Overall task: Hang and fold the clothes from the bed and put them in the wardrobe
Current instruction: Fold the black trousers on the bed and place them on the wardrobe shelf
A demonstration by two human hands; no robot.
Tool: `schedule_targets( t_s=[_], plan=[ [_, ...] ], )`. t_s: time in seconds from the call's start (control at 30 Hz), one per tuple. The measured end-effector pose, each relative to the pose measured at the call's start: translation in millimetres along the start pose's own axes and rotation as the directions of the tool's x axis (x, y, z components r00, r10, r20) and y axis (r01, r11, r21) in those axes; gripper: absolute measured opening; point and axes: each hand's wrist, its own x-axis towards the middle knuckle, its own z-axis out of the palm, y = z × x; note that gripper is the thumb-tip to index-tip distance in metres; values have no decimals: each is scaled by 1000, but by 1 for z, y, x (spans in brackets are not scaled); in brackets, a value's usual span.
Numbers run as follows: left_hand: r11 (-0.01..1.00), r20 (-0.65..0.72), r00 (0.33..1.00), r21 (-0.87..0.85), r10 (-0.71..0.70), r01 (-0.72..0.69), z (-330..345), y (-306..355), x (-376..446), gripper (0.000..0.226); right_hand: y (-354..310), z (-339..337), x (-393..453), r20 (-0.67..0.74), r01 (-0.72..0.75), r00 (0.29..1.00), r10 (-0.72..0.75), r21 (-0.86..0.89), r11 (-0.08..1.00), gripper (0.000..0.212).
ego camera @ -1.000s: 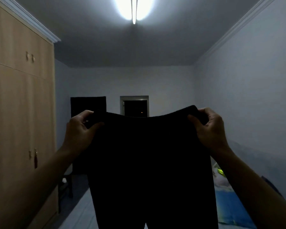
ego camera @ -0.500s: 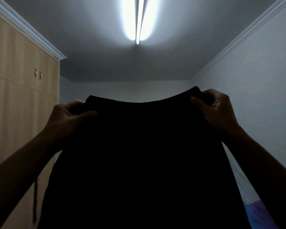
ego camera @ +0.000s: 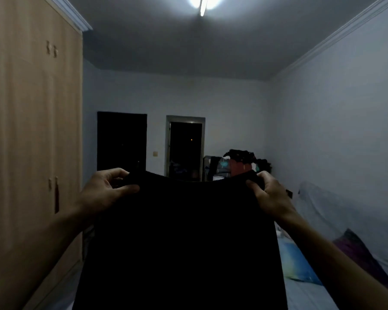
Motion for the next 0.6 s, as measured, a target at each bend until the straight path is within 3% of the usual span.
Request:
schedule_targets(
  t_s=[0.17,0.43,0.6],
  plan=[
    [998,-5,998,8,-58,58,-1,-43,-27,29,22,27,-31,35,-32,999,32,-11,999,15],
    [986,-24,990,-91,-139,137,0,-75,-60,21,43,41,-56,112,-57,992,51,53,997,6],
    [965,58,982,-182,-182,190,4,-74,-70,60,55,36,-62,136,-114,986,98,112,987,3]
  ],
)
